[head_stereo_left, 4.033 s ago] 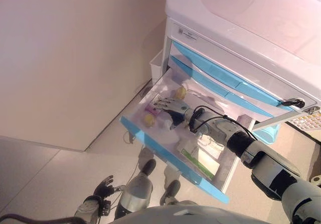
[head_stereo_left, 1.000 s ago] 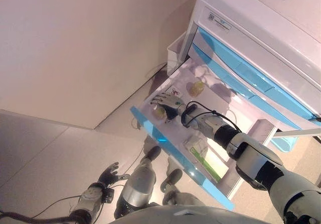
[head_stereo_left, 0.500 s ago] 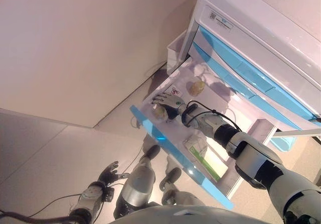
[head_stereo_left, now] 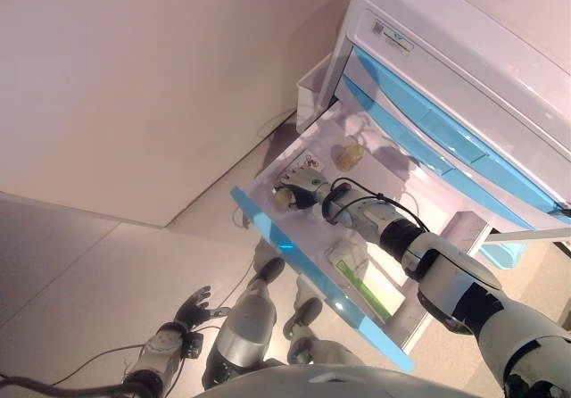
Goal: Open the drawer and pick up the medicine
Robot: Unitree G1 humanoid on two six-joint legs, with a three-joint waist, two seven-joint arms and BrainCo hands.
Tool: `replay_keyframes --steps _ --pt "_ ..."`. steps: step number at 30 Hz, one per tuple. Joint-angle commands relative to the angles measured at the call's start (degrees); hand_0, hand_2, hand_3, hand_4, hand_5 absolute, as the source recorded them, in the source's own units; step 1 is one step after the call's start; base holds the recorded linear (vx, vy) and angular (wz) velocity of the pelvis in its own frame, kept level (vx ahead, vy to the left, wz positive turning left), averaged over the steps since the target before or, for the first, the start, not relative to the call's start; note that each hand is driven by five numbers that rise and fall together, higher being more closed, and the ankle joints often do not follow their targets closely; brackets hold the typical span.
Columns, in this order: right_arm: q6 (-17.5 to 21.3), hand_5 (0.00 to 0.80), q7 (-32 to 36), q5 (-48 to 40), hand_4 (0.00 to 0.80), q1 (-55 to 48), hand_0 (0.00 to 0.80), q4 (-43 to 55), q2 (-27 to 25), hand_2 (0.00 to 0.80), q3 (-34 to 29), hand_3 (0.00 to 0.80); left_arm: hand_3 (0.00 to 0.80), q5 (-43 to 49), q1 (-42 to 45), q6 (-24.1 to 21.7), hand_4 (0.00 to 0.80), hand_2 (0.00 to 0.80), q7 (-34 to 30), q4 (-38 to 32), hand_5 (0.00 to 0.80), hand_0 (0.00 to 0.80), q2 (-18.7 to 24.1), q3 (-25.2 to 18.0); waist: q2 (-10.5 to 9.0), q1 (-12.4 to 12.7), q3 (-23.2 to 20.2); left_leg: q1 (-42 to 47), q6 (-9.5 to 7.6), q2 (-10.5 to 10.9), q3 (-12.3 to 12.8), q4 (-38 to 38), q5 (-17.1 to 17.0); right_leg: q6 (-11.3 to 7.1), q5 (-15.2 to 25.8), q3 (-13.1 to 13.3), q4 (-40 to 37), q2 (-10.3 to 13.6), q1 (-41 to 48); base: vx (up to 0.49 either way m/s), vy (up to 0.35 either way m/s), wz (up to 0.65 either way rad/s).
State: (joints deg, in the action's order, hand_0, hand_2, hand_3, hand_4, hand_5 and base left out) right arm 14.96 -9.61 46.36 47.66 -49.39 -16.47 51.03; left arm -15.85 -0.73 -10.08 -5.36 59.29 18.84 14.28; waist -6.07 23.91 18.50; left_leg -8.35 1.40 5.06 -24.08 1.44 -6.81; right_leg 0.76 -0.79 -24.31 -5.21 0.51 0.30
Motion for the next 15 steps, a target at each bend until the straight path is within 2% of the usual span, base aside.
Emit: replay_keyframes --steps 1,6,15 --pt "0.72 0.624 -2.47 0.5 0.624 1.91 0.624 0.89 2.75 0.624 1.5 0.624 0.0 -0.78 -0.33 -0.4 0.0 0.0 0.58 0.78 0.0 0.0 1.55 1.1 -0.59 0.96 0.5 0.69 -2.09 3.48 1.84 2.02 2.74 -2.12 -1.9 2.61 6.54 0.36 -0.86 0.0 0.0 0.0" --pt "0.22 0.637 -2.57 0.1 0.637 2.04 0.637 1.35 2.39 0.637 1.28 0.637 0.0 -0.75 -0.47 -0.37 0.0 0.0 0.71 0.89 0.0 0.0 1.62 1.07 -0.69 0.78 0.53 0.54 -2.15 3.51 2.05 2.08 2.69 -2.2 -1.77 2.72 6.45 0.37 -0.98 0.0 0.0 0.0" --pt "0.36 0.8 -2.91 -0.06 0.8 2.37 0.8 6.38 0.64 0.8 0.89 0.8 0.0 0.0 -0.08 -0.5 0.0 0.0 1.0 1.14 0.0 0.0 1.69 0.21 -1.32 -0.22 -0.2 1.17 -2.33 3.25 2.99 2.17 3.19 -2.6 -1.49 3.58 6.15 0.42 -0.72 -0.001 -0.001 0.0"
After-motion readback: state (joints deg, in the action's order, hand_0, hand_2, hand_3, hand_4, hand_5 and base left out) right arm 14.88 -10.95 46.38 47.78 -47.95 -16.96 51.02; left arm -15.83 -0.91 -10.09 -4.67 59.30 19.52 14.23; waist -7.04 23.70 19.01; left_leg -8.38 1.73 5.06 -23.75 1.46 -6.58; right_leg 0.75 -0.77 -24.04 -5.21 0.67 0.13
